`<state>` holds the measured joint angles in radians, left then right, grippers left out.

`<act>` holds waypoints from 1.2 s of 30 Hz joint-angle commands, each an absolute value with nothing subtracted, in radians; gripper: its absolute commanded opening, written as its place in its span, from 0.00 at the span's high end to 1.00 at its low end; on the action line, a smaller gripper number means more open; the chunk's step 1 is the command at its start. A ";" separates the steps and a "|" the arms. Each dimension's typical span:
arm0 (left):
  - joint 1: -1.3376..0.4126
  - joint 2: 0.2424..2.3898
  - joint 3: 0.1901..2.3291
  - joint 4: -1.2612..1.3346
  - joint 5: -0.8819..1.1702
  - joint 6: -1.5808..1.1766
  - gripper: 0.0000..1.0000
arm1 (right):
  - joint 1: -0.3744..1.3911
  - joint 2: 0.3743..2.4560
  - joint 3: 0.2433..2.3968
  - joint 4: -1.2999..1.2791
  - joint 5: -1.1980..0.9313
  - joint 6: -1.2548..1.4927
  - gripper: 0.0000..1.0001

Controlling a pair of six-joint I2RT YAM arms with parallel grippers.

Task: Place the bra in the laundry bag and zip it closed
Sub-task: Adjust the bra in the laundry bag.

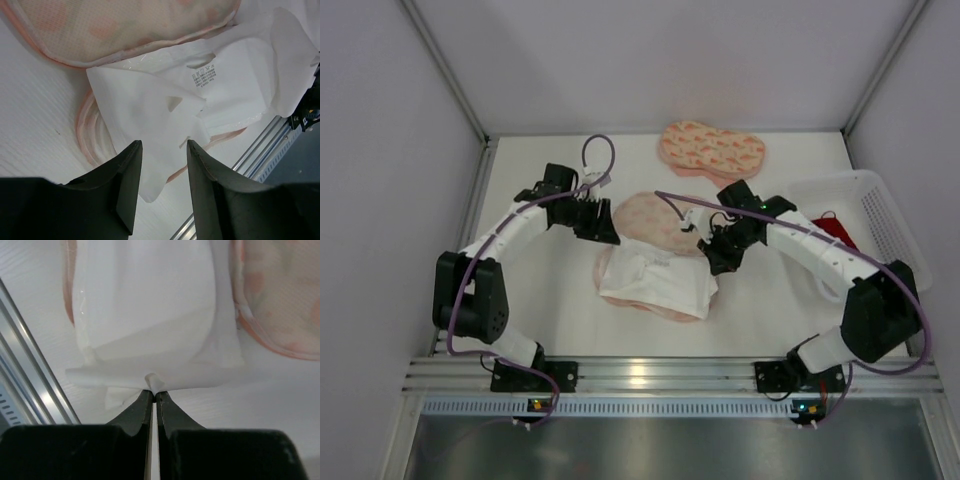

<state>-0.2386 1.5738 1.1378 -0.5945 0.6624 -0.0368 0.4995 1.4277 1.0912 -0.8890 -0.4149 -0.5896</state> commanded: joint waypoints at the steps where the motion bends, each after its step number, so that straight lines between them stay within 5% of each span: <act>1: -0.216 1.514 1.117 -0.601 0.672 -0.011 0.53 | 0.586 1.512 1.201 -0.916 -0.475 -0.531 1.00; 12: -0.186 1.448 1.035 -0.620 0.663 0.052 0.53 | 0.632 1.792 1.348 -0.864 -0.554 -0.394 0.99; 31: -0.187 1.384 1.020 -0.627 0.703 0.146 0.47 | 0.562 1.680 1.443 -0.808 -0.515 -0.339 0.28; 36: -0.186 1.397 1.045 -0.627 0.684 0.158 0.47 | 0.428 1.683 1.451 -0.744 -0.439 -0.284 0.24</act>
